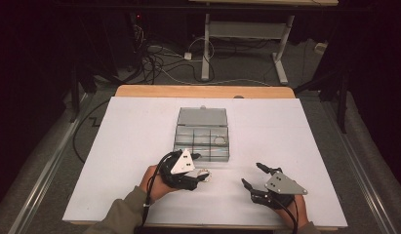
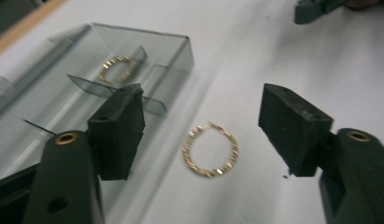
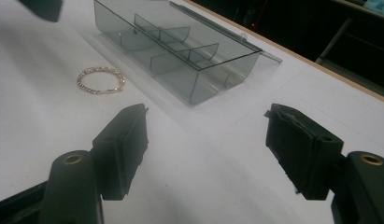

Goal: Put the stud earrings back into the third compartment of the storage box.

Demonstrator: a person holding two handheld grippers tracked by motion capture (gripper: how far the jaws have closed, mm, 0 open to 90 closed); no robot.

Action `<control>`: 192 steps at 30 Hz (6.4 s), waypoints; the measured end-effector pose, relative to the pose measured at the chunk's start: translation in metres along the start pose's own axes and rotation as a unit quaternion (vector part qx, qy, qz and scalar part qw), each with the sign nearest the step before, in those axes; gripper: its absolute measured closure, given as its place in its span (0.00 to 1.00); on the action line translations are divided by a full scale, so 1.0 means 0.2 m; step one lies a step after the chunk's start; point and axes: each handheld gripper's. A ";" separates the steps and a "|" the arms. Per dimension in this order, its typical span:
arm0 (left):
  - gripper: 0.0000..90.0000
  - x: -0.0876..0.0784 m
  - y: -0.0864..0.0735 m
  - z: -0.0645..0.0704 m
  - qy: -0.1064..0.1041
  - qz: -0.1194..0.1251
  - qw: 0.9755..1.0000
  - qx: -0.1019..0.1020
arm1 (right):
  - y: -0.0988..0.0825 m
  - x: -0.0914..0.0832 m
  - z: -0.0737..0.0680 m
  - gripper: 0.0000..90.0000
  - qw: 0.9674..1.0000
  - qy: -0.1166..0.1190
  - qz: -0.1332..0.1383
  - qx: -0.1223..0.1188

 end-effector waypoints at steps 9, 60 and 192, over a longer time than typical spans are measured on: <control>0.21 0.09 -0.10 0.07 -0.061 -0.039 0.997 -0.011 | 0.00 0.01 -0.01 0.34 1.000 0.004 -0.004 -0.004; 0.94 0.21 -0.10 0.01 -0.075 -0.064 0.993 -0.065 | -0.01 0.01 -0.01 0.34 1.000 0.008 -0.012 -0.013; 0.86 0.28 0.33 -0.50 0.081 -0.003 0.994 -0.079 | 0.00 -0.02 0.01 0.31 0.999 -0.027 0.014 0.011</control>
Point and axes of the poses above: each handheld gripper's, and its own axes: x roughly forward along the jaws, y roughly out of its top, z roughly to its right, and after that the axes turned 6 degrees about x, right-handed
